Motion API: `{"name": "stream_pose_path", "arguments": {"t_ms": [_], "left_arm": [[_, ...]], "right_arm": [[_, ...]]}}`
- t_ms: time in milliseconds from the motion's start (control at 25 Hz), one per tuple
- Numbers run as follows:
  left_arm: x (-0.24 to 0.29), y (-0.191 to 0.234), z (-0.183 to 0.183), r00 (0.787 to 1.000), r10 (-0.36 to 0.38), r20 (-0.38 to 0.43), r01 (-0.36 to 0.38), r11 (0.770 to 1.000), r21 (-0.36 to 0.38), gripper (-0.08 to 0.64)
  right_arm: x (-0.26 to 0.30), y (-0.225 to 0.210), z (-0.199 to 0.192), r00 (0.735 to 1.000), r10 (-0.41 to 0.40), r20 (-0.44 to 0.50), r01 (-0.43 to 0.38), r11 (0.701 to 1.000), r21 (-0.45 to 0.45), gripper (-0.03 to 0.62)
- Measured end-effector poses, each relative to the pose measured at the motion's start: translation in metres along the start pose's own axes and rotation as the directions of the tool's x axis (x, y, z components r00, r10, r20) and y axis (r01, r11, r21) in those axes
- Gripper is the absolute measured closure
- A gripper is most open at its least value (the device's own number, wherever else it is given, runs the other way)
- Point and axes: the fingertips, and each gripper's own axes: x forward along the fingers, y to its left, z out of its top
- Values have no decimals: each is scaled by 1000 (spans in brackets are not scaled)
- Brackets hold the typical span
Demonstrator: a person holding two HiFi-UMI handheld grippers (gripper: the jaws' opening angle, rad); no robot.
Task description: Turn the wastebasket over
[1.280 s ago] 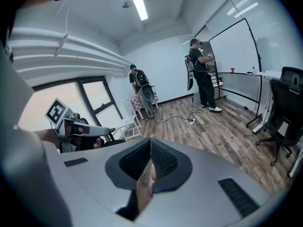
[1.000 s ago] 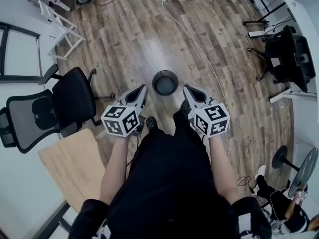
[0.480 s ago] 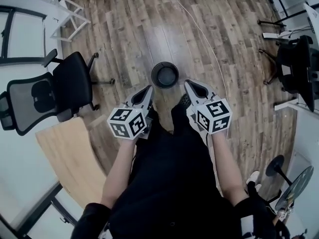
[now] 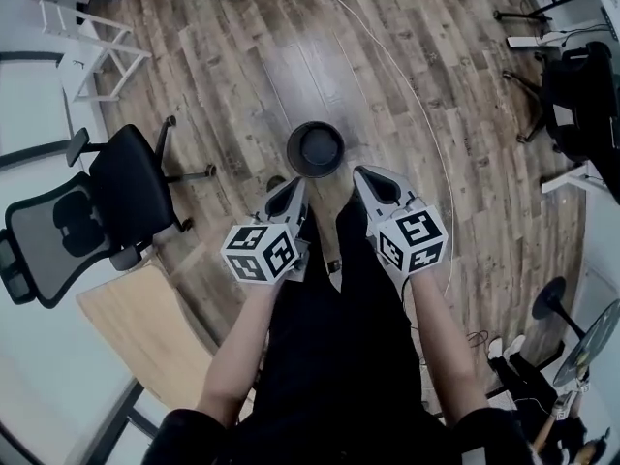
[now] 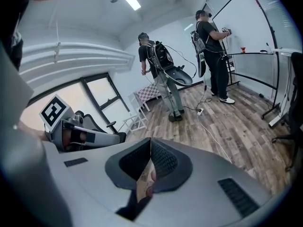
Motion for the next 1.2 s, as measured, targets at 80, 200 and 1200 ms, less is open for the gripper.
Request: {"name": "stream_pose_path", "arguments": {"t_ms": [80, 200, 1200], "left_arm": [[17, 9, -5, 1000, -9, -10, 9, 1000, -19, 543], [46, 29, -14, 1000, -13, -28, 11, 998, -67, 543], [245, 200, -145, 994, -21, -111, -49, 809, -586, 541]], "right_arm": [[11, -7, -8, 1000, -27, -5, 27, 1000, 9, 560], [30, -23, -21, 997, -75, -20, 75, 997, 17, 560], [188, -118, -169, 978, -110, -176, 112, 994, 0, 560]]}}
